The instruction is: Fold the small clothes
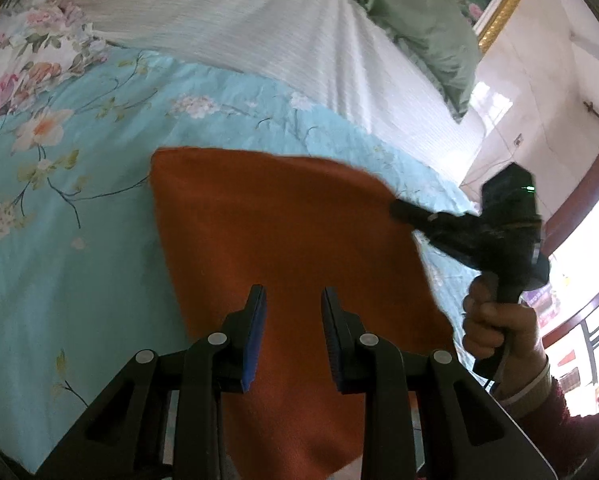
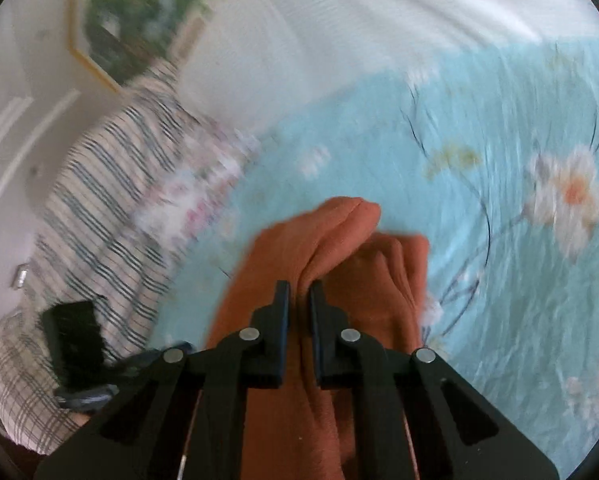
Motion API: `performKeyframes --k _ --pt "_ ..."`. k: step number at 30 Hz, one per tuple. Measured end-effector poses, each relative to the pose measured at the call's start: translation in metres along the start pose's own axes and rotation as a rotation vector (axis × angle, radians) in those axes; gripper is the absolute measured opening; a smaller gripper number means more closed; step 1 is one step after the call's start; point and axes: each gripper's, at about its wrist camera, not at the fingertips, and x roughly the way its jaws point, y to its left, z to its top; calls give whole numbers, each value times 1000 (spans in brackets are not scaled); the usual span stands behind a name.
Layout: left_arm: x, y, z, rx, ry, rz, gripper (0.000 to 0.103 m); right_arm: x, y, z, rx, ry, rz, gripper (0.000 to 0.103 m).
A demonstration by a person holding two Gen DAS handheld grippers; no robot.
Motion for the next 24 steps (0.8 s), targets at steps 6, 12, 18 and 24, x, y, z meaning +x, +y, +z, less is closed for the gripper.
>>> performKeyframes --k 6,12,18,24 --pt "28 4 -25 -4 75 69 26 33 -59 -27 134 118 -125 11" --pt "39 10 -38 -49 78 110 23 37 -62 -30 131 118 -150 11" --pt "37 6 -40 -29 78 135 23 13 -34 -27 85 66 -220 14" --pt "16 -4 -47 -25 66 122 23 -2 5 -42 35 57 -123 14"
